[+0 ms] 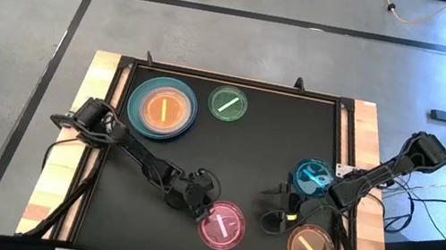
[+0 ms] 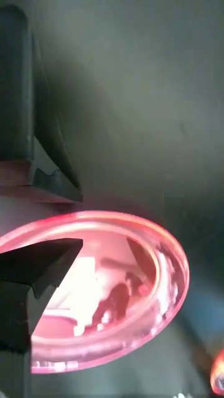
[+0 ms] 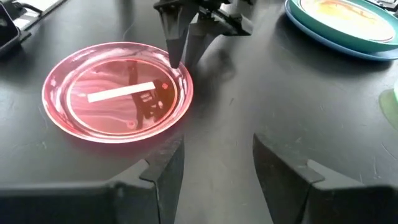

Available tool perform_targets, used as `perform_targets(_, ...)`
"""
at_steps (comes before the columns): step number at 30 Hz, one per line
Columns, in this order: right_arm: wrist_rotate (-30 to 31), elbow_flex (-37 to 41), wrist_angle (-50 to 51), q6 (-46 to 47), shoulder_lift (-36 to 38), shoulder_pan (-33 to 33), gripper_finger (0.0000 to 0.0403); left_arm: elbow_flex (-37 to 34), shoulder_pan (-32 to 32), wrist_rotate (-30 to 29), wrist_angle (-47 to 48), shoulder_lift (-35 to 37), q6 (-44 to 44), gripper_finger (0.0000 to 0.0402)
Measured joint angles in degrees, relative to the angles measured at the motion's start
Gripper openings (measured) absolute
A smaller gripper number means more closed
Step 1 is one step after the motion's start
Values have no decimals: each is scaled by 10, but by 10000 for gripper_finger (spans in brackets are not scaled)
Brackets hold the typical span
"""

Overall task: Stack plastic plates
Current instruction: Stack the transparent red plate on top of the transparent orange plate on the table

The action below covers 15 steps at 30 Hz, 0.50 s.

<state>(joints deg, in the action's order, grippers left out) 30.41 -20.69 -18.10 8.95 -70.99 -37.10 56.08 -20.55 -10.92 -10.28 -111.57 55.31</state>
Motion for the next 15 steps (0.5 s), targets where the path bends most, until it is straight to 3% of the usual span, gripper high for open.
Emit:
perform_targets(9, 10, 0, 19, 4, 0, 0, 184, 0, 0, 12, -22, -14, -38, 95)
perform_targets(15, 21, 0, 16, 7, 0, 0, 184, 0, 0, 4, -24, -14, -62, 61)
